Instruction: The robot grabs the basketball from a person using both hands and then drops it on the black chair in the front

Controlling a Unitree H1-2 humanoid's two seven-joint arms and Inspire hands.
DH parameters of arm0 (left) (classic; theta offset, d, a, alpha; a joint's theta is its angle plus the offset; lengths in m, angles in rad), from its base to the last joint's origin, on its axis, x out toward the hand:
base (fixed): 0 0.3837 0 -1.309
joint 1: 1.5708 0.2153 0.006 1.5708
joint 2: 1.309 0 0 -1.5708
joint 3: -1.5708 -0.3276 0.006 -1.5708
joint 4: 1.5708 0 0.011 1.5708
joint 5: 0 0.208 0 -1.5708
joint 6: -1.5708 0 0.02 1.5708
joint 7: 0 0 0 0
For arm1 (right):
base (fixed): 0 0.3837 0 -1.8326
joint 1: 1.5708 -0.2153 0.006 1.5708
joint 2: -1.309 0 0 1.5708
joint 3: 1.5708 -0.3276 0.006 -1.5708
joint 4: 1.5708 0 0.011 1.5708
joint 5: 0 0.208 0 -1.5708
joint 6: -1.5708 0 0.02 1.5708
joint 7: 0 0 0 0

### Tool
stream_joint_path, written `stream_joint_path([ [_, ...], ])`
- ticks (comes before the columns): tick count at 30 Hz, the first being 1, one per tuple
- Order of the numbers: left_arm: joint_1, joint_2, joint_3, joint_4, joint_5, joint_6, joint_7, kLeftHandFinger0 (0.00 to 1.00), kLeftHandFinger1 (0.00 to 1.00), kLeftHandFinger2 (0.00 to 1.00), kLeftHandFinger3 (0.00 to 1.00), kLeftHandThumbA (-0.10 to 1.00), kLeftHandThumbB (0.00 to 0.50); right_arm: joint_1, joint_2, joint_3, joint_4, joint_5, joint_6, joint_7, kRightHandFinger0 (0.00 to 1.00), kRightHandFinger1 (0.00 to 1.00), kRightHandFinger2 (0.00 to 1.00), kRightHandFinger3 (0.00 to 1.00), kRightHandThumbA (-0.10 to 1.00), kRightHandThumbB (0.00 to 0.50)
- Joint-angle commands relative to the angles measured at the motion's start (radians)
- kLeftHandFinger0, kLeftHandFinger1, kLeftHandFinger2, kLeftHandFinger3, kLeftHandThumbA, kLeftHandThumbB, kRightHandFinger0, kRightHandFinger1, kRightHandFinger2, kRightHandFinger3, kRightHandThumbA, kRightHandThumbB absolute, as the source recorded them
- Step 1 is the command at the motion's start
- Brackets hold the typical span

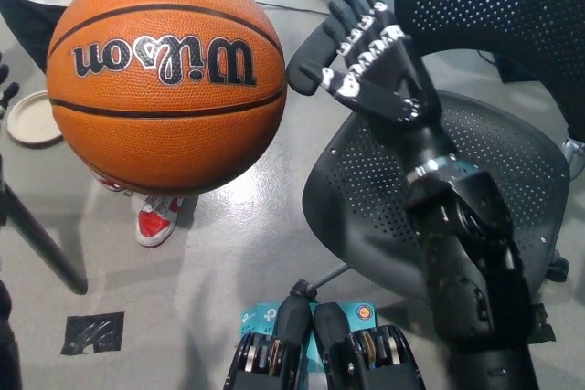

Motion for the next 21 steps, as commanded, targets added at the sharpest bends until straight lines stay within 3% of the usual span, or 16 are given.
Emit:
stream_joint_path([
  [1,-0.041,0.018,-0.009,-0.017,-0.031,0.056,-0.002,1.0,1.0,1.0,1.0,1.0,0.143,-0.073,0.024,-0.01,0.019,0.05,0.015,0.032,1.0,1.0,1.0,1.0,1.0,0.409],
  [7,-0.051,0.006,-0.024,-0.021,-0.025,0.061,-0.001,1.0,1.0,1.0,1.0,1.0,0.122,-0.071,0.047,0.007,0.027,0.046,0.002,0.048,1.0,1.0,1.0,1.0,1.0,0.413],
  [11,-0.048,0.001,-0.045,-0.039,-0.014,0.072,-0.002,1.0,1.0,1.0,1.0,1.0,0.135,-0.066,0.052,0.029,0.03,0.027,0.035,0.042,1.0,1.0,1.0,1.0,1.0,0.446],
  [16,-0.044,-0.002,-0.076,-0.039,0.006,0.077,-0.004,1.0,1.0,1.0,1.0,1.0,0.161,-0.056,0.062,0.045,0.071,0.027,-0.002,0.076,1.0,1.0,1.0,1.0,1.0,0.434],
  [21,-0.046,-0.014,-0.106,-0.041,0.024,0.093,-0.003,1.0,1.0,1.0,1.0,1.0,0.166,-0.048,0.08,0.061,0.086,0.031,0.005,0.092,1.0,1.0,1.0,1.0,1.0,0.454],
])
